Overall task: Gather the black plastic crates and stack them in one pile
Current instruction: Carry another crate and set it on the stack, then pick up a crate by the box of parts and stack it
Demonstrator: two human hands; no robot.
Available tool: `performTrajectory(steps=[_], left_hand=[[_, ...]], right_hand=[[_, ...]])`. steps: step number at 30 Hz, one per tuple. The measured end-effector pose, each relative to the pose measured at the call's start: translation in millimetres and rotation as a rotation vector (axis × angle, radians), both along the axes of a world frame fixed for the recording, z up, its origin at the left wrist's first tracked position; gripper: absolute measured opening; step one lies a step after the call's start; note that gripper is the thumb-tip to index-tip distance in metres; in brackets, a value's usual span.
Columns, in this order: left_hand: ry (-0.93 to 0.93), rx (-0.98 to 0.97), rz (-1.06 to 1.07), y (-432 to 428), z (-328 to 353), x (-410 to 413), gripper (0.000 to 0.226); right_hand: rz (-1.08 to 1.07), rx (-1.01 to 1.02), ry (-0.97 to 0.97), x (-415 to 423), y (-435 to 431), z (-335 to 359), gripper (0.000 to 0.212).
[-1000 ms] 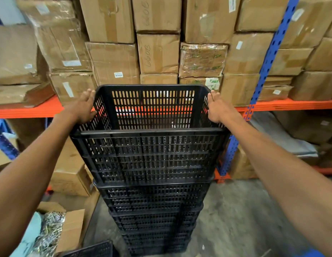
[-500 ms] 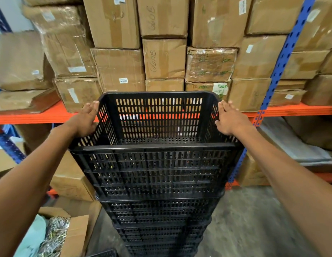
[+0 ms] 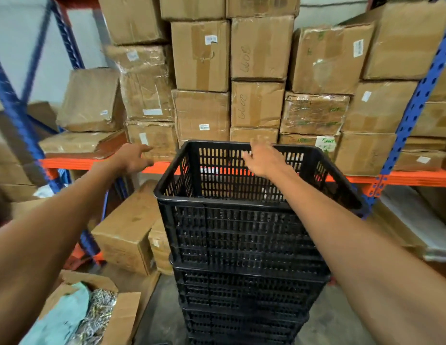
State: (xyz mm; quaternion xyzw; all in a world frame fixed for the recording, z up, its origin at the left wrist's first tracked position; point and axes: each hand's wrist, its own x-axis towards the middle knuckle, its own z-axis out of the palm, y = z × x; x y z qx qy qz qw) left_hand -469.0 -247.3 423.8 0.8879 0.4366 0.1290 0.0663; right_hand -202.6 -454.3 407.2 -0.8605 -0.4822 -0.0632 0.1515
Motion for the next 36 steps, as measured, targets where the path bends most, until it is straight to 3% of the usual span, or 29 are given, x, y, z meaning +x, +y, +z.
performTrajectory(steps=[7, 10, 14, 20, 27, 31, 33, 35, 36], left_hand=[[-0.015, 0.013, 0.225, 36, 2, -177, 0.046], [0.019, -0.051, 0.389, 48, -31, -264, 0.048], [-0.026, -0.167, 0.458, 49, -97, -341, 0.047], [-0.105, -0.527, 0.681, 17, -290, -425, 0.045], [-0.380, -1.157, 1.150, -104, -544, -435, 0.052], [-0.531, -1.281, 1.475, -174, -687, -407, 0.032], [-0.640, -1.297, 1.607, -200, -752, -391, 0.011], [-0.743, -1.276, 1.707, -218, -816, -376, 0.010], [-0.789, -1.267, 1.737, -223, -851, -370, 0.022]], right_hand=[[0.363, 0.187, -0.006, -187, 134, 29, 0.055], [0.497, 0.159, 0.034, -281, 180, 2, 0.058], [0.591, 0.082, 0.079, -363, 214, -70, 0.054], [0.645, -0.277, 0.257, -439, 212, -247, 0.054], [0.686, -0.793, 0.243, -442, 199, -485, 0.062], [0.701, -0.900, 0.174, -419, 227, -634, 0.067], [0.730, -0.928, 0.123, -409, 249, -700, 0.069], [0.744, -0.972, 0.096, -400, 270, -773, 0.070], [0.733, -0.981, 0.090, -396, 282, -811, 0.071]])
